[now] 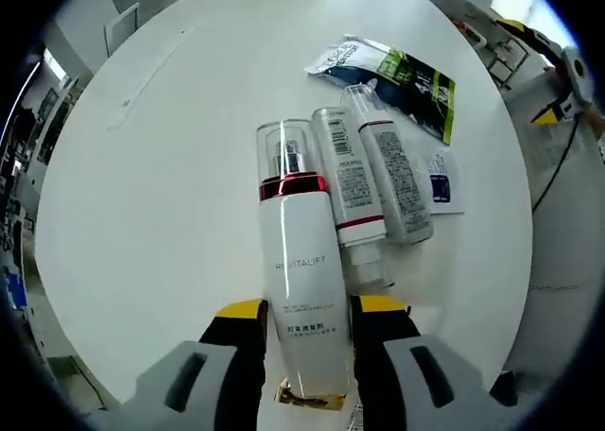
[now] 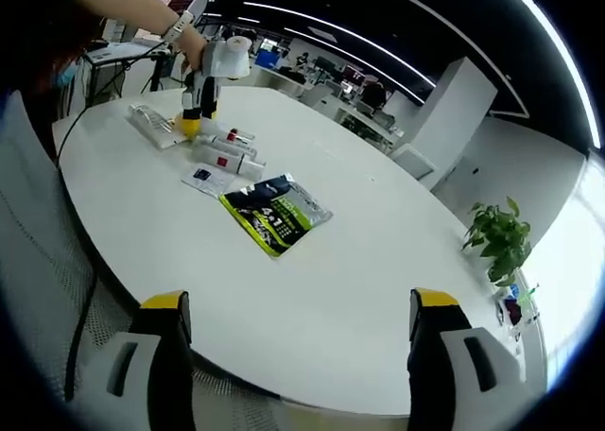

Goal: Arrange the skincare products in the storage area until every visible bottle or jar stands upright without overlapping.

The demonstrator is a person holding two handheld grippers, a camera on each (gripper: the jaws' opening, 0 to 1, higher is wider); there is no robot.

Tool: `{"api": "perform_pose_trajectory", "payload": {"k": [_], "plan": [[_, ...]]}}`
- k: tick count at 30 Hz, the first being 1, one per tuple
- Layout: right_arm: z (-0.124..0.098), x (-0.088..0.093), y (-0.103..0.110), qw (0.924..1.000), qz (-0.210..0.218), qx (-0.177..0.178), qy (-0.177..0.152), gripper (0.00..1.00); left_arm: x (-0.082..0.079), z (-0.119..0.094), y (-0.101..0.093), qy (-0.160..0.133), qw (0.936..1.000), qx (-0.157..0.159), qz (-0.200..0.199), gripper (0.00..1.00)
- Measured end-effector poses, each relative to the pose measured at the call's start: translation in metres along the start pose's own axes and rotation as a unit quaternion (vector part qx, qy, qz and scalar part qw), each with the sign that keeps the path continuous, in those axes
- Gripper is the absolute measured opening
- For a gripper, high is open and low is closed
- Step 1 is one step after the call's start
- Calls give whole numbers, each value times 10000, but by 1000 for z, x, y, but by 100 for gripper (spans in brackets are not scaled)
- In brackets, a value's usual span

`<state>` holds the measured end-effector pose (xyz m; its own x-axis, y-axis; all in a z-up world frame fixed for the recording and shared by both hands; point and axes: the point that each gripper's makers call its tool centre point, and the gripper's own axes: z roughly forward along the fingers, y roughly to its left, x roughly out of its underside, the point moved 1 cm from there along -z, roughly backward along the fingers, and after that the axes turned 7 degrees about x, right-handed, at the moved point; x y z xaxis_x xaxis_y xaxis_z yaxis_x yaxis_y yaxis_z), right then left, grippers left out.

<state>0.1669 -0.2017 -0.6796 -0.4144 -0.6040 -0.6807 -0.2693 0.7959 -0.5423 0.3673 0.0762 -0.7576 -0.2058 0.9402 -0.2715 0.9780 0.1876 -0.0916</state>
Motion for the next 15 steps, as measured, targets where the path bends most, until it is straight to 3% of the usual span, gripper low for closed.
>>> {"api": "perform_pose_trajectory", "payload": {"k": [4,7,9,15], "plan": [[0,0,1,10000,-9,-21,10,95,-1,0,-5,-75,9998,33,178,28],[0,0,1,10000,-13,-30,14,95,1,-3,-9,-194,9998,24,98,28],[0,0,1,10000,-20,-24,16,95,1,-2,-7,-233,9994,-28,-265,26],[0,1,1,10000,-35,-27,12,96,2,-2,0,-257,9990,-119,-350,24]]}}
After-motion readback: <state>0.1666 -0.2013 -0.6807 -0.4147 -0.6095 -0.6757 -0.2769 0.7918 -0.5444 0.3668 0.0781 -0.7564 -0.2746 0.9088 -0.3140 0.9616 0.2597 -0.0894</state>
